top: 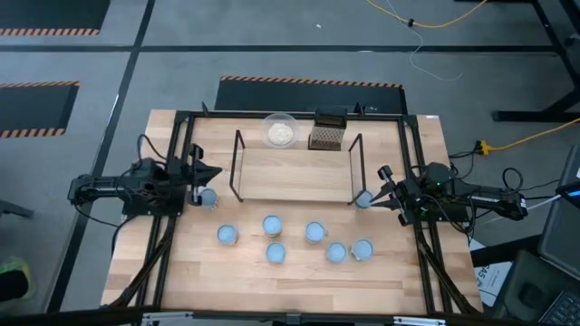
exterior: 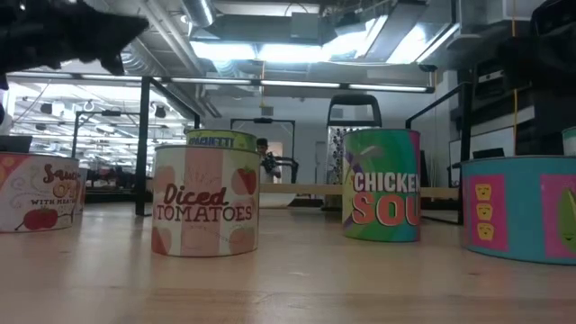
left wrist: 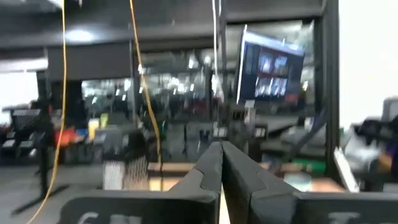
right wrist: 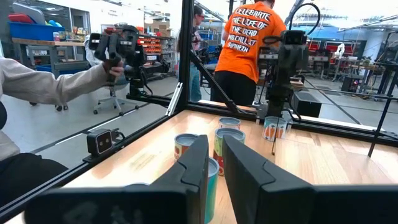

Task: Pick and place cans onto a shelf
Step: Put the canned spaghetti sauce on the shelf

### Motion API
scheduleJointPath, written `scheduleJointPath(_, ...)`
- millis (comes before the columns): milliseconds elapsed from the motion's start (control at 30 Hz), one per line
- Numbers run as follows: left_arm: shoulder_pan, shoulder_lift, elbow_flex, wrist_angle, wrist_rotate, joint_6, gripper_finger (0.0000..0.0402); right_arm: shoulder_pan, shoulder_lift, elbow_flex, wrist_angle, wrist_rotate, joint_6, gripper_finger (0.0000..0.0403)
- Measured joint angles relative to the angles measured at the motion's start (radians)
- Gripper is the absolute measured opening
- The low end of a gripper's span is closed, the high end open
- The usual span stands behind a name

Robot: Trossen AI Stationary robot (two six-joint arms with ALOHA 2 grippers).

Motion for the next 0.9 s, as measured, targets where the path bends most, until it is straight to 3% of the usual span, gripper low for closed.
scheduleJointPath(300, -0.001, 0.025, 0.000, 0.139, 0.030, -0.037, 0.0053, 0.000, 0.000, 0.000, 0.000, 0.000, 0.000, 0.0053)
scheduleJointPath(533, -0.001, 0.138, 0.017, 0.230, 0.036, -0.098, 0.0095, 0.000, 0.000, 0.000, 0.000, 0.000, 0.000, 0.0053)
scheduleJointPath(667, -0.024, 0.279, 0.084, 0.234, 0.067, -0.102, 0.0094, 0.000, 0.000, 0.000, 0.001, 0.000, 0.000, 0.0053)
scheduleJointPath(900, -0.149, 0.663, 0.298, 0.228, 0.046, -0.098, 0.0093, 0.000, 0.000, 0.000, 0.001, 0.000, 0.000, 0.0053)
